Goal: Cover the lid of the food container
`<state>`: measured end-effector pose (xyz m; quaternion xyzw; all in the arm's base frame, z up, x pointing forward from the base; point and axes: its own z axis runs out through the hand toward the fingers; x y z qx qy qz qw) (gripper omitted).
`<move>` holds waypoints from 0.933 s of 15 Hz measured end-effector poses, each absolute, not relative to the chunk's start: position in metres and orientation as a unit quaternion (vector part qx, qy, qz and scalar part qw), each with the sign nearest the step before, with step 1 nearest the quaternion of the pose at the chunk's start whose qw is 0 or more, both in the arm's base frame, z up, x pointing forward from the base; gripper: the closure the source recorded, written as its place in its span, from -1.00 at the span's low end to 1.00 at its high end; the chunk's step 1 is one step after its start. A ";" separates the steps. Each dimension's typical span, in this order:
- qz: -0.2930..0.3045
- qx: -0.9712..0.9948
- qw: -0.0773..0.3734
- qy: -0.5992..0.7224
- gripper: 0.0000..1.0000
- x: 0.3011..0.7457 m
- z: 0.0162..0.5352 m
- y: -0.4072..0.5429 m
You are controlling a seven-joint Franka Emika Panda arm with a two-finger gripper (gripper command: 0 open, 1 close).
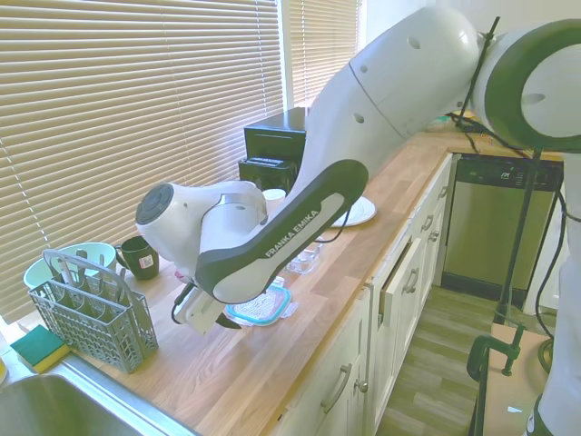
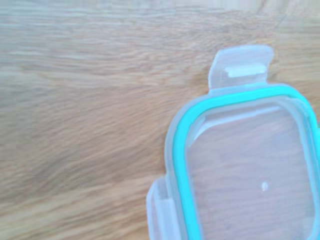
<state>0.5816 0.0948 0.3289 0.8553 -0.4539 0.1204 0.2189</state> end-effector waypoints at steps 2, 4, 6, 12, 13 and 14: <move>0.117 0.855 0.226 -0.453 -1.00 0.585 0.321 0.097; 0.119 0.855 0.231 -0.450 -1.00 0.589 0.318 0.100; 0.124 0.851 0.241 -0.449 -1.00 0.592 0.315 0.100; 0.129 0.847 0.260 -0.445 1.00 0.596 0.311 0.099; 0.129 0.847 0.262 -0.444 1.00 0.596 0.311 0.099; 0.129 0.847 0.264 -0.443 1.00 0.595 0.311 0.099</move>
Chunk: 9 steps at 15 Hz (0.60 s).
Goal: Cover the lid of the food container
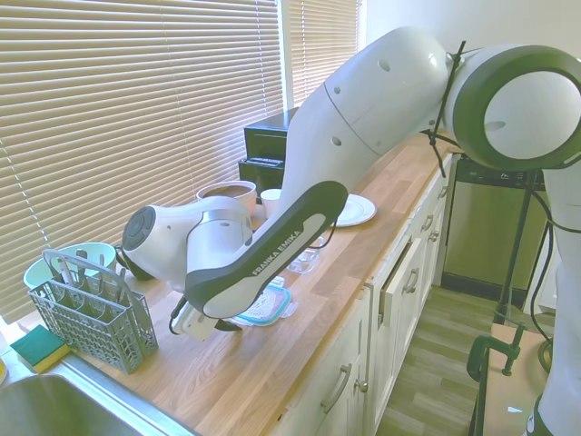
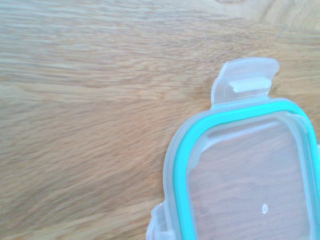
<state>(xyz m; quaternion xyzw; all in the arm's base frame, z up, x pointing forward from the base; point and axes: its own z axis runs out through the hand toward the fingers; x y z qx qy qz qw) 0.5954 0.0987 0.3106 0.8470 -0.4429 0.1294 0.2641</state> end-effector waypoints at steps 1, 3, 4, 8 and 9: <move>0.130 0.847 0.267 -0.441 1.00 0.595 0.310 0.099; 0.131 0.847 0.273 -0.437 1.00 0.595 0.308 0.099; 0.131 0.847 0.276 -0.435 1.00 0.595 0.306 0.098; 0.132 0.848 0.281 -0.430 1.00 0.595 0.301 0.099; 0.131 0.848 0.282 -0.429 1.00 0.595 0.300 0.098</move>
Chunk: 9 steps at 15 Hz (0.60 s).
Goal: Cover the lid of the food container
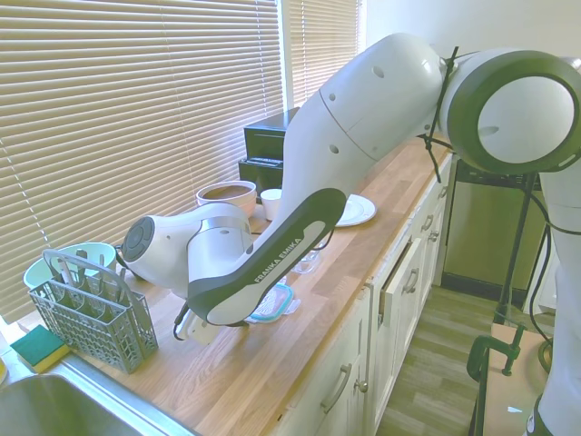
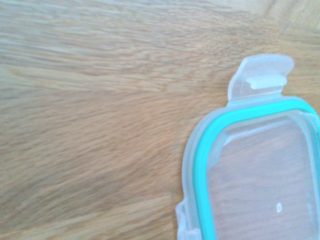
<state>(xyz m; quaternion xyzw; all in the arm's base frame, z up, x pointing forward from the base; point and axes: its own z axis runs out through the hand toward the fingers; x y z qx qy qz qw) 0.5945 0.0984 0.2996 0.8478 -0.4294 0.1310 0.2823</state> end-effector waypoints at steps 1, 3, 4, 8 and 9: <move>0.131 0.848 0.283 -0.429 1.00 0.595 0.298 0.098; 0.131 0.848 0.287 -0.427 1.00 0.594 0.295 0.097; 0.131 0.848 0.289 -0.425 1.00 0.594 0.294 0.096; 0.128 0.848 0.296 -0.422 1.00 0.591 0.288 0.093; 0.128 0.847 0.297 -0.421 1.00 0.590 0.287 0.092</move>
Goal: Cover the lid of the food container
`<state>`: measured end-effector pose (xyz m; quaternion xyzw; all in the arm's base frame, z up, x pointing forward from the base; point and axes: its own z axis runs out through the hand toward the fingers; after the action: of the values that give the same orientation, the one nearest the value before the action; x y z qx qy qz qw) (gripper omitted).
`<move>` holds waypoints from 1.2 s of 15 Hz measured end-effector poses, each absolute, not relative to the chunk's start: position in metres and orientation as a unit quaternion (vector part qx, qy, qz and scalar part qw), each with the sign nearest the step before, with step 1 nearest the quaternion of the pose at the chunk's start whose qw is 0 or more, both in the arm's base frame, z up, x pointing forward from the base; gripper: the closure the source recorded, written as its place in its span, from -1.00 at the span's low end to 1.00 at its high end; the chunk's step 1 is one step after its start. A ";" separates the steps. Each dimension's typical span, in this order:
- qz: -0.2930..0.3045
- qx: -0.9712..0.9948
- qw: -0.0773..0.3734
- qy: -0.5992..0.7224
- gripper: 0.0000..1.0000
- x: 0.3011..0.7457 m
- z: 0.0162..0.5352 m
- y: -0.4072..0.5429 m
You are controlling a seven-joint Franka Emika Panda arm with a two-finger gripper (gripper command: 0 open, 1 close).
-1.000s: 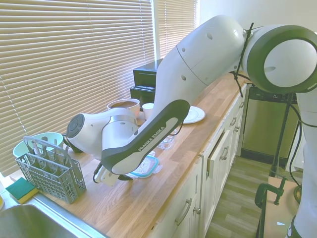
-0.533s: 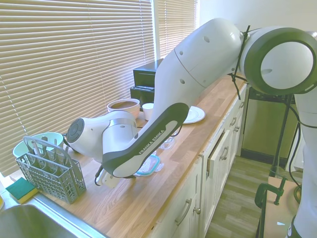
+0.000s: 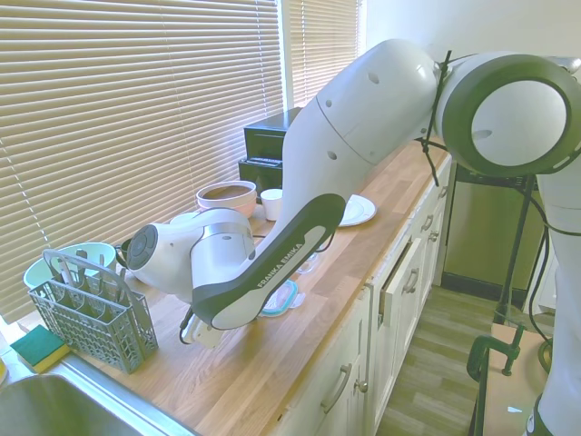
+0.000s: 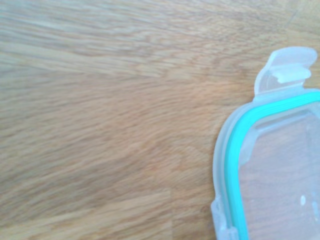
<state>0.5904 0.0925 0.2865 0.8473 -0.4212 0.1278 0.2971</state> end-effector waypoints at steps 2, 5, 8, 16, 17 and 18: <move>0.130 0.846 0.300 -0.421 1.00 0.591 0.287 0.090; 0.131 0.845 0.304 -0.420 1.00 0.591 0.287 0.088; 0.130 0.845 0.305 -0.420 1.00 0.591 0.287 0.087; 0.153 0.844 0.275 -0.434 1.00 0.590 0.334 0.095; 0.156 0.844 0.268 -0.438 1.00 0.590 0.343 0.097; 0.158 0.845 0.261 -0.440 1.00 0.589 0.353 0.098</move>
<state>0.5886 0.0981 0.3529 0.8445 -0.4400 0.1580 0.2612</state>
